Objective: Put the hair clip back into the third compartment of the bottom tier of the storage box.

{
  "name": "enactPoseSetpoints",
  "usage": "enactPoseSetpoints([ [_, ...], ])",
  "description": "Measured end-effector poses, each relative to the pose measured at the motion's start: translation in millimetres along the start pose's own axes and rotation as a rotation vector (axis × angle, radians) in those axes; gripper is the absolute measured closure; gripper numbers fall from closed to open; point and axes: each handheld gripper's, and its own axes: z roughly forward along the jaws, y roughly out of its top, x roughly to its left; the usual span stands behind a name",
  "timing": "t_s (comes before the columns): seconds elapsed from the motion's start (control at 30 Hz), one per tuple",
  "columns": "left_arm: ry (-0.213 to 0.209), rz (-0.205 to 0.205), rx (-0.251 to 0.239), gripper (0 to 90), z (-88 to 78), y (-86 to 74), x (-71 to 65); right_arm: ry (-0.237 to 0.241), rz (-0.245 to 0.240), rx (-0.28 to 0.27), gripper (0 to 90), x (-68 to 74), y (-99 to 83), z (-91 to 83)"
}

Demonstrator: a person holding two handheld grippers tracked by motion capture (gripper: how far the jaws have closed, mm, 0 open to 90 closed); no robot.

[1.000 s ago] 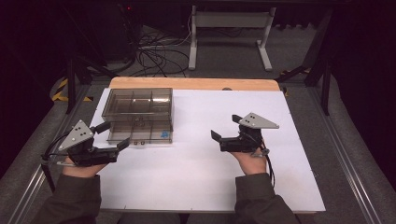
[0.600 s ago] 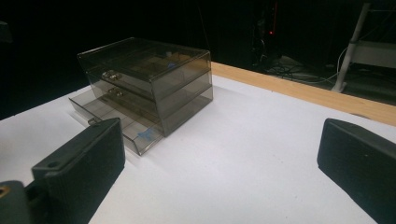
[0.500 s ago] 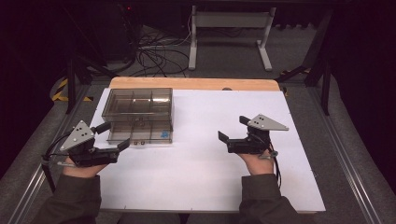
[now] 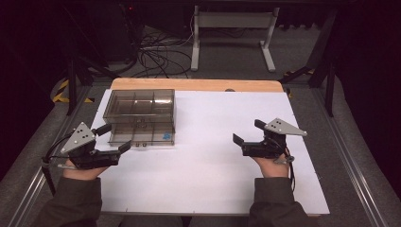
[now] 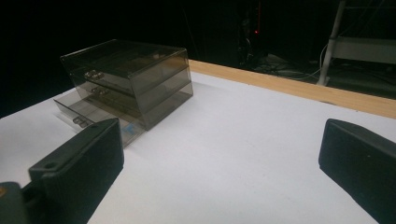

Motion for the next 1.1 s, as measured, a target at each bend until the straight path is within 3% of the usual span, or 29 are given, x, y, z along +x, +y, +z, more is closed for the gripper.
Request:
enactPoseSetpoints([
  [0.63, 0.001, -0.001, 0.000, 11.6, -0.5, 0.4, -0.3, -0.034, 0.022, -0.028, 0.8, -20.2, 0.8, -29.6],
  [1.1, 0.003, 0.001, -0.002, 11.5, -1.7, 0.4, 0.5, -0.037, 0.029, -0.022, 0.8, -29.6, -1.3, -38.4],
])
